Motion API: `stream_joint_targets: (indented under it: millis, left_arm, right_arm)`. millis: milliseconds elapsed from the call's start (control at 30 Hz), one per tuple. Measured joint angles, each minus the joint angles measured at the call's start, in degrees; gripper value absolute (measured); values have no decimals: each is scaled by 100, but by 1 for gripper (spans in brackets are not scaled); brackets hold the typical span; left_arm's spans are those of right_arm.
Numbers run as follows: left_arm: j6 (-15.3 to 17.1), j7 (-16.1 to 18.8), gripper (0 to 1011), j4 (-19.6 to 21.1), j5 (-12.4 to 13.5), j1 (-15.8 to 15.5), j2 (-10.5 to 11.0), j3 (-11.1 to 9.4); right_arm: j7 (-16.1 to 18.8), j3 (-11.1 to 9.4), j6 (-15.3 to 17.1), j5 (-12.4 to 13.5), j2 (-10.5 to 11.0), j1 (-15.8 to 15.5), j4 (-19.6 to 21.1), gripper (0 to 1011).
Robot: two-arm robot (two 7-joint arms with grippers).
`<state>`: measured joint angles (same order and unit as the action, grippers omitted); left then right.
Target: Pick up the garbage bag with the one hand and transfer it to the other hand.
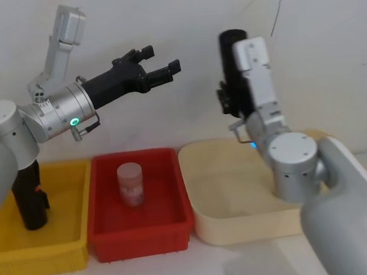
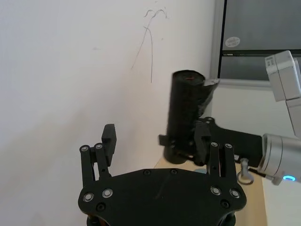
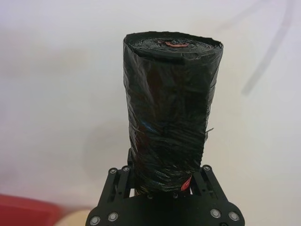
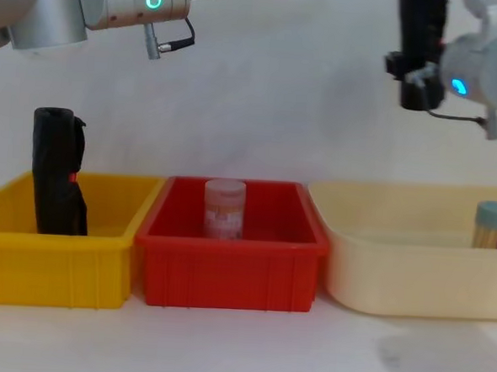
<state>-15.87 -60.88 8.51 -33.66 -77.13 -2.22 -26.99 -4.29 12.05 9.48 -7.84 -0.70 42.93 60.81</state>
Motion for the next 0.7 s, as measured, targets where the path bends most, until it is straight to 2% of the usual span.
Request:
stream_joint_targets:
  millis: [100,200,233,333,467,700]
  left_arm:
    - [0,0,1002,0,0,0,0,0]
    - [0,0,1002,0,0,0,0,0]
    - [0,0,1002,0,0,0,0,0]
    - [0,0,1002,0,0,0,0,0]
    - [0,0,1001,0,0,0,0,0]
    - [0,0,1002,0,0,0,0,0]
  right_arm:
    - [-13,-59,106,-9,88,-132,169,516]
    - [-27,-127,212,-23,169,-263,380,568]
    - [-35,-155,259,-28,207,-320,460,621]
    - [-44,-205,336,-38,270,-418,600,685]
    - [-52,-249,406,-47,329,-508,731,829]
    - [-62,-300,491,-58,400,-616,882,987]
